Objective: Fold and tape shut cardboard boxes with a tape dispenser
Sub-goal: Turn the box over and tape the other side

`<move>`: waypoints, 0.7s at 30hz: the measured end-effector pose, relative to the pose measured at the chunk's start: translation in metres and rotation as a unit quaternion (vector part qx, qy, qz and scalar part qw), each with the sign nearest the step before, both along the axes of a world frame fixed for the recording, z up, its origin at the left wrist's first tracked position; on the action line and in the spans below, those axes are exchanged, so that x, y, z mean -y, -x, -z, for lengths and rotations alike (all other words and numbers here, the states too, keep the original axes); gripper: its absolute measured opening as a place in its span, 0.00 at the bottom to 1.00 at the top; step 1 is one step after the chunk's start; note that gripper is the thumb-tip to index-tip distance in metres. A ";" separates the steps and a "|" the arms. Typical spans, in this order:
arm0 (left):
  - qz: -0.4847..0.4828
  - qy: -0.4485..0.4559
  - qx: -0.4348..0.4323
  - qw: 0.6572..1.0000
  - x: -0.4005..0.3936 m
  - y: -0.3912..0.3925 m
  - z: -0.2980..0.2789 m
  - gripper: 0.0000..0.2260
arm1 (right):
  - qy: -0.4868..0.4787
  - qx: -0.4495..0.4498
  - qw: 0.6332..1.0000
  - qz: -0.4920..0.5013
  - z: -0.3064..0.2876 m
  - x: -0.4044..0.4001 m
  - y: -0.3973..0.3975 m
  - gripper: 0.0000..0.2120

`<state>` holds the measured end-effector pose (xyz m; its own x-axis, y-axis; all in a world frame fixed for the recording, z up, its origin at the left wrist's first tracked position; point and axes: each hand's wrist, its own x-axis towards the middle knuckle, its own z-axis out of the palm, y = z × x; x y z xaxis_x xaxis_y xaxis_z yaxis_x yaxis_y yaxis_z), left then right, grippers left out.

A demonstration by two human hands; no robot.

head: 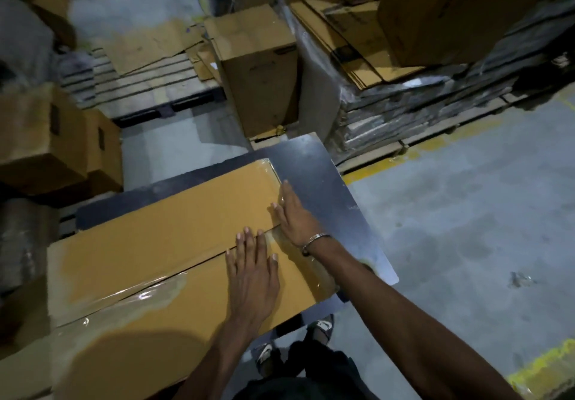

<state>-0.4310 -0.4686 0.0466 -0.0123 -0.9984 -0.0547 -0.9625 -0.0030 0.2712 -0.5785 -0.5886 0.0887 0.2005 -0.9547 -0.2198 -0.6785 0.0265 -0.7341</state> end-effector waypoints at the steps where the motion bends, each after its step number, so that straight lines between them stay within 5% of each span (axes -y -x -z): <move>1: -0.005 -0.007 0.006 1.000 -0.004 0.005 -0.001 0.29 | -0.018 -0.003 0.999 -0.027 0.008 0.005 0.001 0.34; 6: -0.059 0.016 -0.006 0.998 -0.005 0.016 -0.019 0.29 | -0.050 -0.087 0.995 -0.006 0.016 0.026 0.013 0.41; 11: -0.136 0.099 -0.013 0.986 0.031 0.015 -0.034 0.20 | 0.045 0.075 0.996 -0.007 0.001 0.075 -0.008 0.31; 15: -0.133 0.022 0.028 0.990 0.044 0.012 -0.010 0.29 | -0.032 0.083 0.993 -0.075 0.021 0.106 -0.014 0.31; 19: -0.140 0.001 0.038 0.989 0.040 0.018 0.001 0.30 | -0.171 0.038 0.984 -0.015 0.025 0.124 -0.012 0.40; 21: -0.143 0.004 0.028 0.989 0.043 0.019 -0.001 0.30 | -0.151 0.044 0.987 0.035 0.021 0.128 -0.015 0.45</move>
